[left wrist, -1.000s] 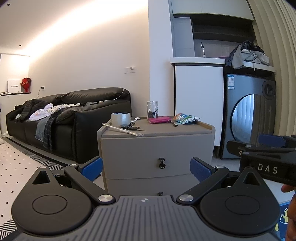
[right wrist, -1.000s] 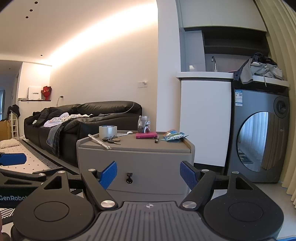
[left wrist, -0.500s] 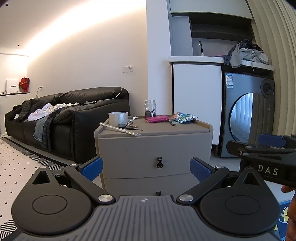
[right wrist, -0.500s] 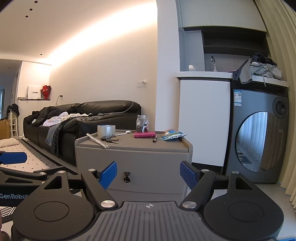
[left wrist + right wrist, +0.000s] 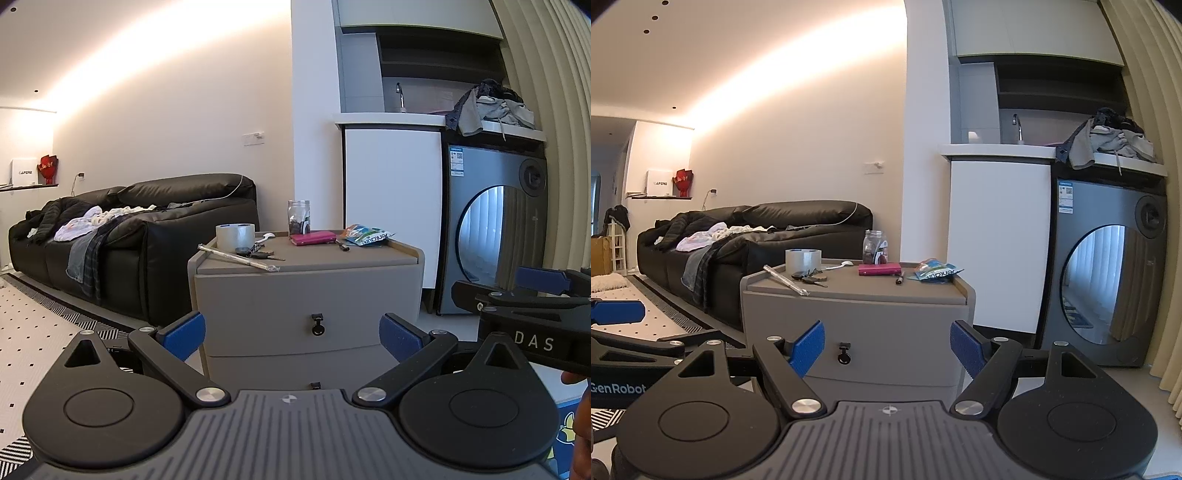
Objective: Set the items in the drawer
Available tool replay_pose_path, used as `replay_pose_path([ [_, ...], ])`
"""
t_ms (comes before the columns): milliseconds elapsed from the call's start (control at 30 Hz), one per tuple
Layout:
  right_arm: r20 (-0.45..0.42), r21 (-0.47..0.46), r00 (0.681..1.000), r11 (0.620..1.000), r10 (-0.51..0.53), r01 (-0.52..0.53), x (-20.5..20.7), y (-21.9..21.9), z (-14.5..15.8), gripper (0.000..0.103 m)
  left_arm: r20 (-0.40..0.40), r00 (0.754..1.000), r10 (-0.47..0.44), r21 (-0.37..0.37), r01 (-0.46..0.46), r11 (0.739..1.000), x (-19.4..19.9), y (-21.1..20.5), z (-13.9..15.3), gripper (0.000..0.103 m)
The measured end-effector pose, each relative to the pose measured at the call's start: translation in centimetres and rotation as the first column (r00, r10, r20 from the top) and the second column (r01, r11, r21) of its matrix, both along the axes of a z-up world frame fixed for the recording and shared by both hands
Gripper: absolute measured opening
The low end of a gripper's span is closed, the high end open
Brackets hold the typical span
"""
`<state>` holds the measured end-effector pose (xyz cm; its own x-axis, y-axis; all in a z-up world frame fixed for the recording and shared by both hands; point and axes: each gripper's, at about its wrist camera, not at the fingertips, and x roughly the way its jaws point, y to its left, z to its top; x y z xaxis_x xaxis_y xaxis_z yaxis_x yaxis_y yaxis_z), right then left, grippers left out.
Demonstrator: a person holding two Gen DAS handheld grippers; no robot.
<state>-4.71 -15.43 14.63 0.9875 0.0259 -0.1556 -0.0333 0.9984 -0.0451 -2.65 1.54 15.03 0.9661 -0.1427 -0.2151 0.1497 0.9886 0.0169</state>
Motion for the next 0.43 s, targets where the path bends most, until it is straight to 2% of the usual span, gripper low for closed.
replay_pose_path([
  [433,-0.005,0.002,1.000,1.000,0.002,-0.002,-0.01,-0.11,-0.08,0.078,0.002,1.000,0.005,-0.008,-0.005,1.000,0.06,0.09,-0.10,0.103],
])
